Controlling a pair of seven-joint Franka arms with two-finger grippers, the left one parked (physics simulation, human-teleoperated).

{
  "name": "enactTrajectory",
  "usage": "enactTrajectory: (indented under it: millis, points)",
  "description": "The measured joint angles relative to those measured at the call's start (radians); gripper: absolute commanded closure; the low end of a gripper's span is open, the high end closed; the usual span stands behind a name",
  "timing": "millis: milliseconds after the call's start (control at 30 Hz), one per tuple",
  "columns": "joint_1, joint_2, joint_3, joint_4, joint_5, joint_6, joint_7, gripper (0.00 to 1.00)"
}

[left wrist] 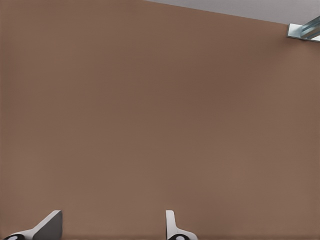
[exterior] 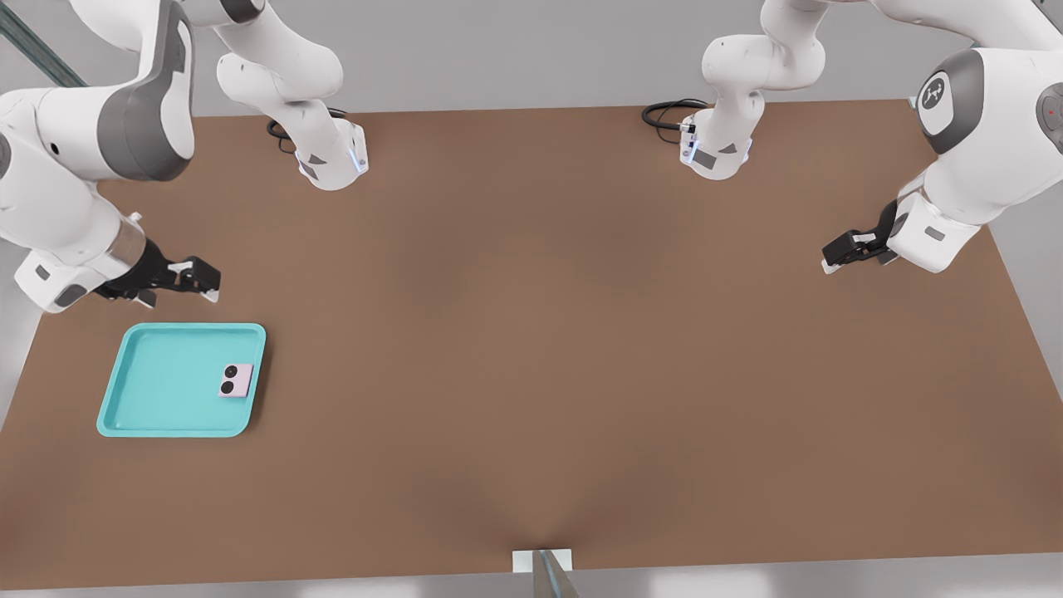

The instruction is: Keep left arm still and place phone on the tray with right arm

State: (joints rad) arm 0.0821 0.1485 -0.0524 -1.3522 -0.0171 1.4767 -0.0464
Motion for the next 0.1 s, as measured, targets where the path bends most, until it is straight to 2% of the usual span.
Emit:
enactTrajectory:
  millis: [100]
  points:
    - [0.000,-0.005,0.000,-0.005,0.002,-0.023,0.006,0.00]
